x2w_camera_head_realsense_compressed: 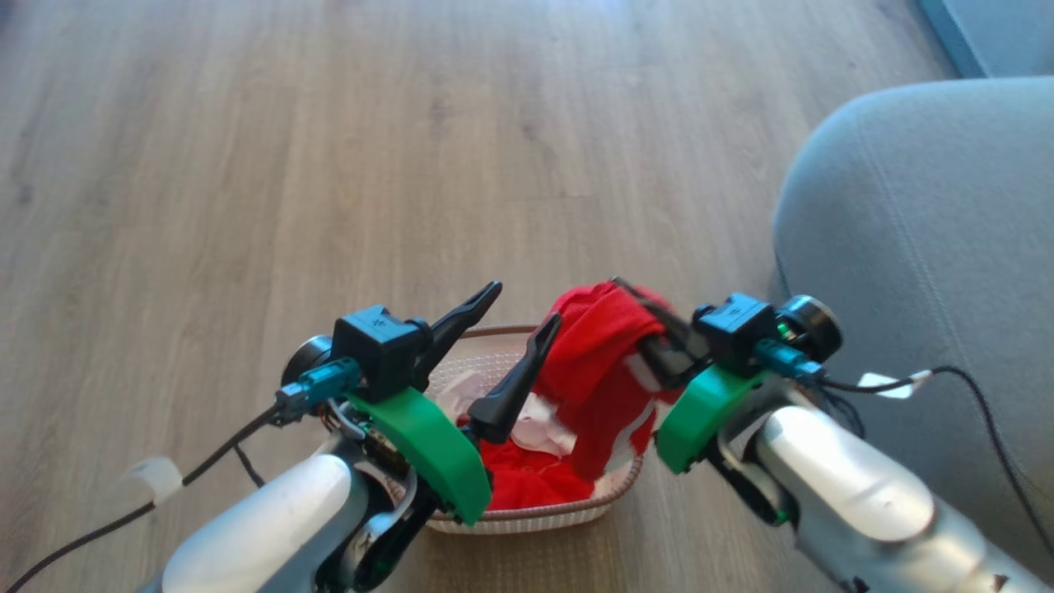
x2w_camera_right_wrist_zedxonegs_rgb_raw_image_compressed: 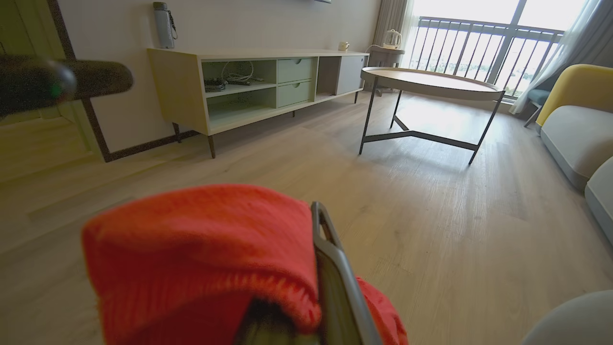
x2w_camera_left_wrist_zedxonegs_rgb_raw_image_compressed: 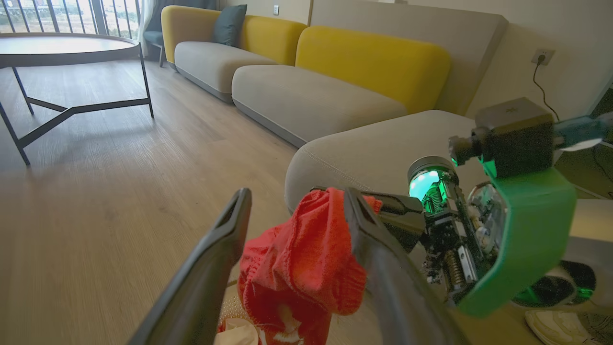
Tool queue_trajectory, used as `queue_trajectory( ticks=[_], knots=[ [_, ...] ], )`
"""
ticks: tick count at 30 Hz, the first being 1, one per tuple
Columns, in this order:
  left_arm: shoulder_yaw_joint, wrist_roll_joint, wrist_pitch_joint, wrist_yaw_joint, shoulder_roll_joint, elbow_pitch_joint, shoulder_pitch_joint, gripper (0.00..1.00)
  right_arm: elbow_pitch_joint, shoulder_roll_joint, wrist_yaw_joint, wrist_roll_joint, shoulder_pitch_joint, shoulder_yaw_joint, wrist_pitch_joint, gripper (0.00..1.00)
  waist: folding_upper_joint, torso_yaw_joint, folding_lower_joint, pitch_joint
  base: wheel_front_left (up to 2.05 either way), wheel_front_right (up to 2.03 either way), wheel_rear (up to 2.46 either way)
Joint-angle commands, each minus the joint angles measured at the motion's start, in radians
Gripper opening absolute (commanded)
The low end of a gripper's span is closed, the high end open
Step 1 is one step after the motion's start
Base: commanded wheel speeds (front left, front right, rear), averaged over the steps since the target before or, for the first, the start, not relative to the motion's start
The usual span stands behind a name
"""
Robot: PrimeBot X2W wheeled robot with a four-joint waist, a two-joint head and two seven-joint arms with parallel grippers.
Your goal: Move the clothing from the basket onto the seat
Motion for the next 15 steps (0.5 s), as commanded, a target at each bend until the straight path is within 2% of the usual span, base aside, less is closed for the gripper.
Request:
queue_trajectory(
  ticks=[1,10,15],
  knots=[
    [0.049,0.003,-0.011,-0.002,0.022,-0.022,-0.038,1.00,-0.036,-0.007,0.007,-0.011,0.003,-0.018,-0.005,0.00,0.0000,-0.028,0.0000,0.010,0.00,0.00,0.00],
    [0.030,0.035,-0.047,-0.006,0.034,-0.001,-0.019,1.00,-0.091,-0.076,0.007,-0.045,0.023,-0.111,-0.003,0.00,0.0000,-0.180,0.0000,0.051,0.00,0.00,0.00],
    [0.014,0.043,-0.063,-0.014,0.022,0.003,-0.013,1.00,-0.127,-0.106,0.007,-0.059,0.040,-0.157,0.011,0.00,0.0000,-0.260,0.0000,0.068,0.00,0.00,0.00]
  ],
)
